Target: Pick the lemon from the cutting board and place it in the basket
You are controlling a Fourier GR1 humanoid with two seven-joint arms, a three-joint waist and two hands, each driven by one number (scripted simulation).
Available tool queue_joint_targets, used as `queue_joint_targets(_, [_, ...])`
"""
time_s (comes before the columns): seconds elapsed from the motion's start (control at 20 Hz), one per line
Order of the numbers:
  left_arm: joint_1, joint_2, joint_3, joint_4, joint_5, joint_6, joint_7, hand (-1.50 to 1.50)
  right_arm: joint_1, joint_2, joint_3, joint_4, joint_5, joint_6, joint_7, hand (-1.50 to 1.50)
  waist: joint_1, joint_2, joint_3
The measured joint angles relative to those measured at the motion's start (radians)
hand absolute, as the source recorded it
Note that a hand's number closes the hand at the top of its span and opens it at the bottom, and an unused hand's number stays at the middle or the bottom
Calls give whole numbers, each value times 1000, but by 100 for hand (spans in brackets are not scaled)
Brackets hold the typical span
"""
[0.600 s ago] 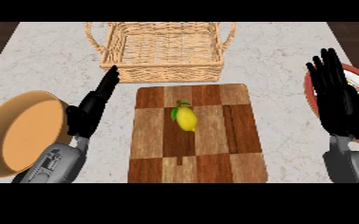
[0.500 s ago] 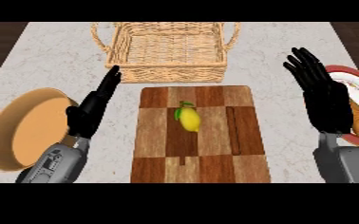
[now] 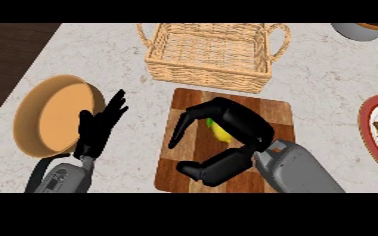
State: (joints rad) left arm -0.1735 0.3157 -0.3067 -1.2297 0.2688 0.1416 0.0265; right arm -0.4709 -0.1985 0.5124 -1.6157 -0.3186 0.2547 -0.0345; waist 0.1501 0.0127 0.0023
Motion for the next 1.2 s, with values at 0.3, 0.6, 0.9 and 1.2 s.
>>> queue_joint_targets(0.3, [66, 32, 46, -25, 36, 19, 51, 0, -104, 46, 199, 2, 270, -43, 49, -150, -79, -27, 4])
queue_joint_targets(0.6, [112, 54, 70, -59, 53, 30, 71, 0, -333, -58, 175, -29, 494, -31, 198, -150, -121, -36, 3])
queue_joint_targets(0.9, [149, 61, 75, -100, 55, 37, 76, 0, -579, -160, 88, -25, 482, 175, 329, -150, -132, -32, 3])
queue_joint_targets(1.2, [167, 70, 81, -133, 58, 44, 103, 0, -750, -253, 45, 39, 361, 466, 398, -150, -140, -28, 2])
